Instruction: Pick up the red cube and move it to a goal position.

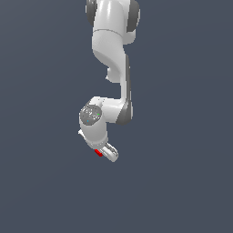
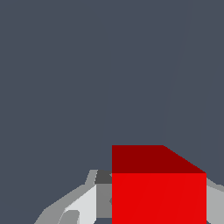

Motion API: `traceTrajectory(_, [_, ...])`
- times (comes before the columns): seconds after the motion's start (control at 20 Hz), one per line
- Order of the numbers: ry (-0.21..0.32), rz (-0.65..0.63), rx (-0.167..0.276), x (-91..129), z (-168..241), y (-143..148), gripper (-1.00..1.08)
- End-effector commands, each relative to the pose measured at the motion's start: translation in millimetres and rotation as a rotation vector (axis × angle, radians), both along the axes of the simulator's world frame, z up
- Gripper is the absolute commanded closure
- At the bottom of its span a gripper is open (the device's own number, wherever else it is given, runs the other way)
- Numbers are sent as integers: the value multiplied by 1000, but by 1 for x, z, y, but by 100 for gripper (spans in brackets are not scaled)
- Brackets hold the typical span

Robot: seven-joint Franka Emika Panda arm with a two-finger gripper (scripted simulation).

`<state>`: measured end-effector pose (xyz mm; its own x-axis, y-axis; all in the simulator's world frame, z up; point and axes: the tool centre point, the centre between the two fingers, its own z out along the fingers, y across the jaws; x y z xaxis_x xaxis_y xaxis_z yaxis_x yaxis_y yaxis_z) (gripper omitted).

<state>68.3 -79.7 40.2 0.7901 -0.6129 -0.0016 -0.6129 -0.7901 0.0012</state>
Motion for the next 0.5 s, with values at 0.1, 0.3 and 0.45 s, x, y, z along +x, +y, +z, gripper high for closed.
traceTrajectory(0.1, [-2,0,0,-1,29,7,108])
traceTrajectory(0.3, [-2,0,0,-3,66,16,108])
traceTrajectory(0.45, [-2,0,1,-5,100,24,108])
